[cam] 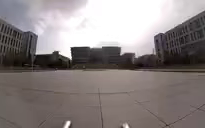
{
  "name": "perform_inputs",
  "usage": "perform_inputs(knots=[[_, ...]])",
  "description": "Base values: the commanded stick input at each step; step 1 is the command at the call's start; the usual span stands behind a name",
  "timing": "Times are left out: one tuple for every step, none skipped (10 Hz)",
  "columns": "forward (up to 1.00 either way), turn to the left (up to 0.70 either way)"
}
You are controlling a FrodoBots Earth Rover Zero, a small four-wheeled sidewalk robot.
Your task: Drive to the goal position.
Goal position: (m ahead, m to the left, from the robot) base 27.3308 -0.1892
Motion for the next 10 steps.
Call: perform_inputs(knots=[[0.70,0.00],[0.70,0.00],[0.70,0.00],[0.70,0.00],[0.70,0.00],[0.70,0.00],[0.70,0.00],[0.70,0.00],[0.70,0.00],[0.70,0.00]])
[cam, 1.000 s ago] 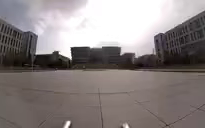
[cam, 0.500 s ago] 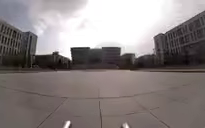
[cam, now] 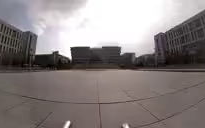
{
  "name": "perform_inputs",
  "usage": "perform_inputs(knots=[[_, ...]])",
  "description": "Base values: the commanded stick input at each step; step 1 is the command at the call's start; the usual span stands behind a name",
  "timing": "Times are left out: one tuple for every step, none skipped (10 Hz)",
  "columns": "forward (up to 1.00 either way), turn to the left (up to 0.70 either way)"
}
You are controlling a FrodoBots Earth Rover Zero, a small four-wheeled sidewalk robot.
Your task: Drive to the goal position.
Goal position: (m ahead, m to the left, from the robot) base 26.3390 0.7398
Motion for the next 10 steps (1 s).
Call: perform_inputs(knots=[[0.70,0.00],[0.70,0.00],[0.70,0.00],[0.70,0.00],[0.70,0.00],[0.70,0.00],[0.70,0.00],[0.70,-0.10],[0.70,-0.30],[0.70,-0.19]])
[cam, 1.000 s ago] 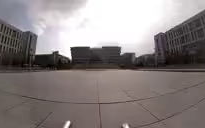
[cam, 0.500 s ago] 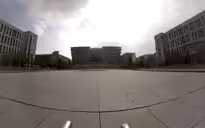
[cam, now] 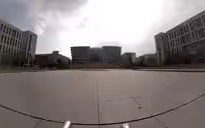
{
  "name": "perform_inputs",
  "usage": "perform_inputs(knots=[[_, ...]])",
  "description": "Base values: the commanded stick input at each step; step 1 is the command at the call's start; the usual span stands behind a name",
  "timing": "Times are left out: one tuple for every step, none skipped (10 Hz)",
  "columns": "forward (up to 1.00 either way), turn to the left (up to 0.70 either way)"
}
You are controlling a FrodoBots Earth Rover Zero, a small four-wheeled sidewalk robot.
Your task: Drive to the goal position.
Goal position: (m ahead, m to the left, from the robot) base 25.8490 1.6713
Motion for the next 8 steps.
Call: perform_inputs(knots=[[0.70,-0.01],[0.70,0.00],[0.70,0.00],[0.70,0.00],[0.70,0.00],[0.70,0.00],[0.70,0.00],[0.70,0.00]])
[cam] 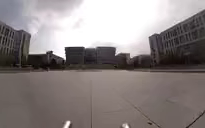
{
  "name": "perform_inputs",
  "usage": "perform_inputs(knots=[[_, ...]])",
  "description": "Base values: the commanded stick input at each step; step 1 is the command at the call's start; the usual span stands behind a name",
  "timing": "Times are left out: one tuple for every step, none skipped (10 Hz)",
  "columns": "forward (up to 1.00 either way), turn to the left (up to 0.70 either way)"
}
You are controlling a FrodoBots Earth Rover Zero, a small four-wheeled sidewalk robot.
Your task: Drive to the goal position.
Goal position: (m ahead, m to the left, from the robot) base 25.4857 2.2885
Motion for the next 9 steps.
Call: perform_inputs(knots=[[0.70,0.00],[0.70,0.00],[0.70,0.00],[0.70,0.00],[0.70,0.00],[0.70,0.00],[0.70,0.00],[0.70,0.00],[0.70,0.00]])
